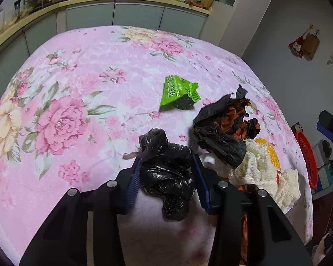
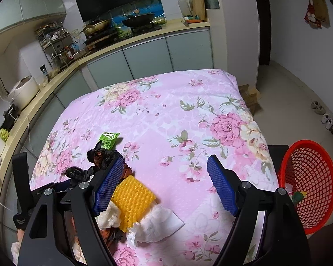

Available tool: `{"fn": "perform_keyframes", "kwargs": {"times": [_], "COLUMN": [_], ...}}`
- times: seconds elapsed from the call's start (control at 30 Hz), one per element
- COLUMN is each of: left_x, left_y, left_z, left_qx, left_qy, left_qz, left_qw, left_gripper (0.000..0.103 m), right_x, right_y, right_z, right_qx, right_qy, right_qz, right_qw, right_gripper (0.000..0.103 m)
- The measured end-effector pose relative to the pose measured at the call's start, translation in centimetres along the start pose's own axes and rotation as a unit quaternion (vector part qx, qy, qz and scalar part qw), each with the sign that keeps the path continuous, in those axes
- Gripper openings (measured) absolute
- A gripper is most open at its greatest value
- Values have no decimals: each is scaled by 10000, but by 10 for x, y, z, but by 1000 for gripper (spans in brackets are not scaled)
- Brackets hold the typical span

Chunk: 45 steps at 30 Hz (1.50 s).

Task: Collect trash
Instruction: 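Grasp the black plastic bag with the left tool while the right tool grasps the white mesh net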

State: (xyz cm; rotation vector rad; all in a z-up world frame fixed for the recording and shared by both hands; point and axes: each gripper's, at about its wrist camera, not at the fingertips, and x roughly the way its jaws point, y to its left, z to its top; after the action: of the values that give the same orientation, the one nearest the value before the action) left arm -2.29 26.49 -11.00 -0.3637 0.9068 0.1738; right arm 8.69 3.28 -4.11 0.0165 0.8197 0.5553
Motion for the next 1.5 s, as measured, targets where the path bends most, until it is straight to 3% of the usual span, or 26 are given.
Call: {"fn": "perform_keyframes", "kwargs": {"times": [0.37,0.73,1.1,1.5], "left_x": [-45,-52,-56,-65], "left_y": [21,28,33,25], "left_z": [11,6,1,1], "left_qx": [-220,-218,-297,-232], "left_qy": [-583,-647,-652,-731], "left_qz": [280,354,390,404], "left_qw": [9977,9970,9967,9962], "left_gripper": [43,43,43,43], "right_x": [3,24,47,24], "right_y": [36,80,84,77], "right_z": [-11,-43,-60,-49], "right_qx": [-608,-1486,-1590,-1433], "right_qy": [63,599,1021,698], "right_qz": [464,801,887,918], "right_qw": [9971,9838,9780,9829], "right_gripper": [75,75,45,40]}}
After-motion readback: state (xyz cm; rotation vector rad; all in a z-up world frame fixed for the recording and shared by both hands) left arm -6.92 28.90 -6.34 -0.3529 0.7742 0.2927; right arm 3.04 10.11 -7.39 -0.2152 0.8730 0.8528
